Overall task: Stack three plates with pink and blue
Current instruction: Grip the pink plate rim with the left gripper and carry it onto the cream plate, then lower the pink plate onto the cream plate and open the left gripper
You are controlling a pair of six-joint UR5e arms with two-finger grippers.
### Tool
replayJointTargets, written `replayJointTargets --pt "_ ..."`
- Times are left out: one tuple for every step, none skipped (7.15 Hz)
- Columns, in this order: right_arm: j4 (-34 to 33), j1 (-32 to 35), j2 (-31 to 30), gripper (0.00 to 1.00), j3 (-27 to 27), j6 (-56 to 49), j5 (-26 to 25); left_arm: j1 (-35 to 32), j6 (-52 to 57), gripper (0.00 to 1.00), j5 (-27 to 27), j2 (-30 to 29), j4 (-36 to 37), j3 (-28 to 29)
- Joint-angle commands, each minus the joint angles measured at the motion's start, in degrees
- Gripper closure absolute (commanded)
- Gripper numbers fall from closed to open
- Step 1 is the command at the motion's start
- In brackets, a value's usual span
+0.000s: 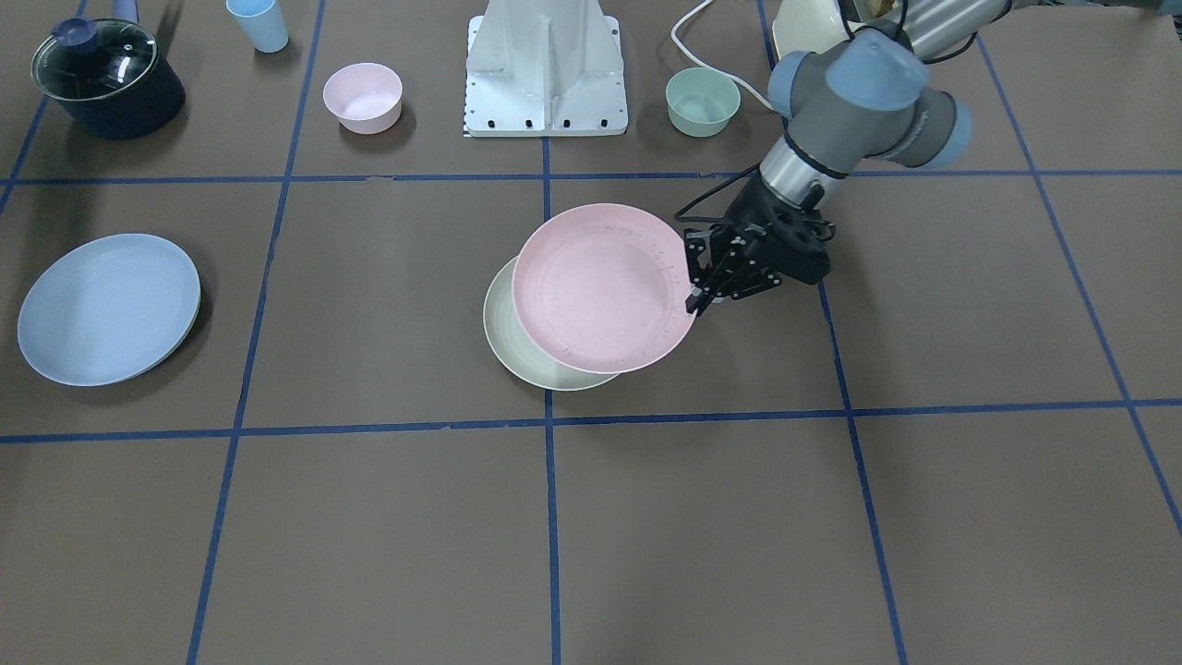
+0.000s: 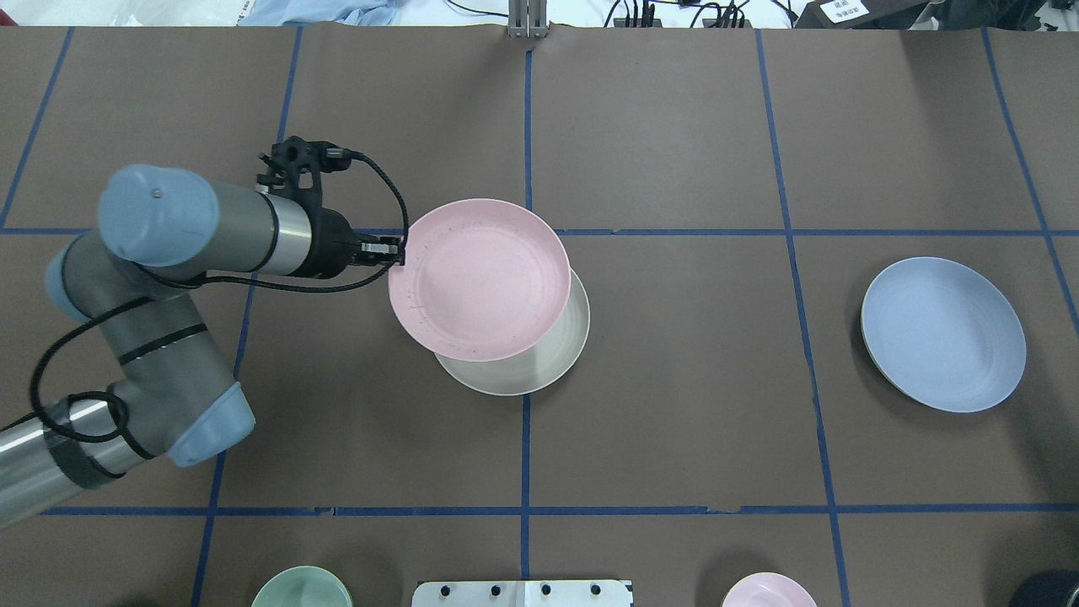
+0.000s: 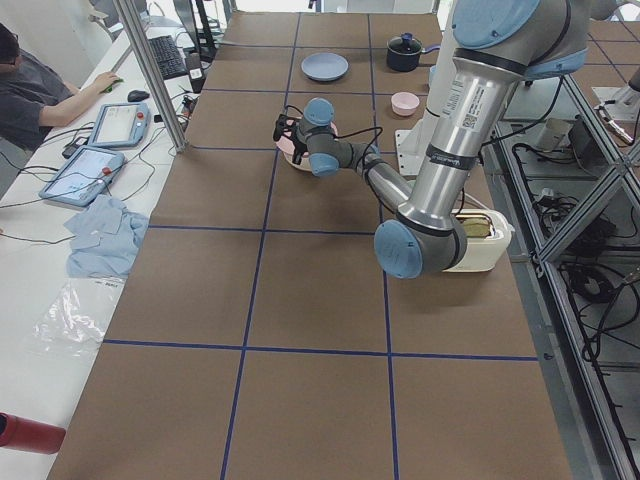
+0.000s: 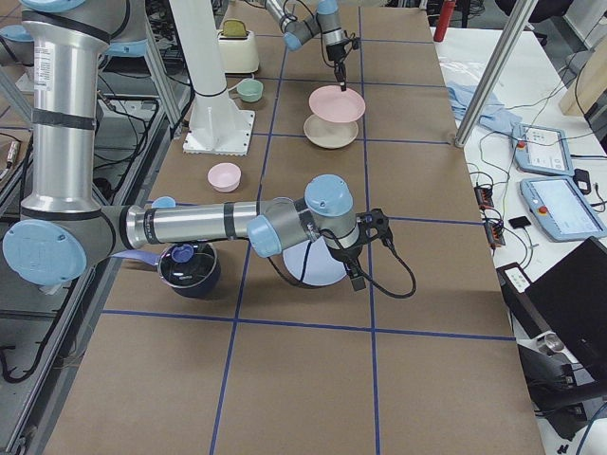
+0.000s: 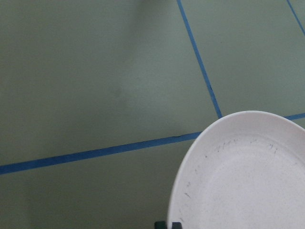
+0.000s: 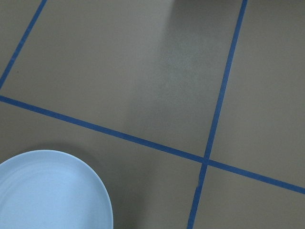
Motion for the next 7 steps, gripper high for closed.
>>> replayJointTargets --pt "0.0 0.0 0.03 0.0 0.0 0.0 0.02 2.8 -2.11 1.0 3.25 -3.98 0.26 5.64" --pt "0.0 0.0 0.03 0.0 0.0 0.0 0.02 3.42 -2.03 1.0 3.26 -3.99 0.26 5.84" --pt "0.0 0.0 0.03 0.0 0.0 0.0 -0.07 3.42 -2.03 1.0 3.26 -3.9 0.17 5.93" --pt "0.0 0.0 0.03 0.0 0.0 0.0 -0.07 3.42 -1.68 1.0 3.26 -3.64 0.17 5.84" --pt "0.0 0.0 0.03 0.0 0.0 0.0 0.02 3.42 -1.59 1.0 3.26 -3.46 0.17 5.84" --pt "0.0 0.0 0.03 0.0 0.0 0.0 0.02 3.42 -1.59 1.0 3.34 -3.11 0.0 5.58" --pt "0.0 0.0 0.03 0.0 0.0 0.0 0.02 3.42 -1.59 1.0 3.34 -3.02 0.0 5.49"
